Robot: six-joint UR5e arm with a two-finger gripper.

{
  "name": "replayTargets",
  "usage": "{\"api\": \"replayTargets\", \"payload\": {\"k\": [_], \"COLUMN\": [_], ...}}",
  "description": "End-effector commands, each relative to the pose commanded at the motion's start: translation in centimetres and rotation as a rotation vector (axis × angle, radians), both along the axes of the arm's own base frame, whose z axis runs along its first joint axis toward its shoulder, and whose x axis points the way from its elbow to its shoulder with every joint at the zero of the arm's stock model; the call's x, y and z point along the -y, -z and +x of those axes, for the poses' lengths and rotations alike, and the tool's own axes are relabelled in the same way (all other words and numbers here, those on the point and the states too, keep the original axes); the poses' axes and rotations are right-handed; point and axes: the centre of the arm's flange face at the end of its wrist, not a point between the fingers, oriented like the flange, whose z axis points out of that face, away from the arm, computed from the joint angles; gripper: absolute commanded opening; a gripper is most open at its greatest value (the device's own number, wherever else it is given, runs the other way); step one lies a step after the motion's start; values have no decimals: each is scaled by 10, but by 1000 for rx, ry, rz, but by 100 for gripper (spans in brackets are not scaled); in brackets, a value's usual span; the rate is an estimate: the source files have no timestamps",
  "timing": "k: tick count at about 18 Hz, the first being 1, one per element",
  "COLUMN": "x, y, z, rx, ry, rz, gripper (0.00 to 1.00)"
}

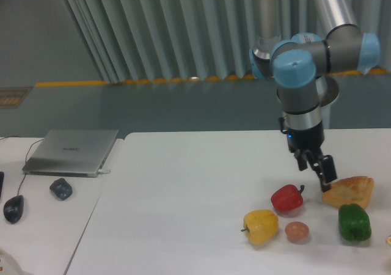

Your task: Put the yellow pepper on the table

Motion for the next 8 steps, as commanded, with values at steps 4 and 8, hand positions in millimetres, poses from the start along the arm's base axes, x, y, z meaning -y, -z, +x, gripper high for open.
{"api": "replayTargets", "payload": {"k": [4,8], "x": [15,27], "y": [-2,-6], "z": [-19,-30], "rx": [-1,-2], "ry": [-2,-29], "rz": [-6,-5], "gripper": [100,100]}}
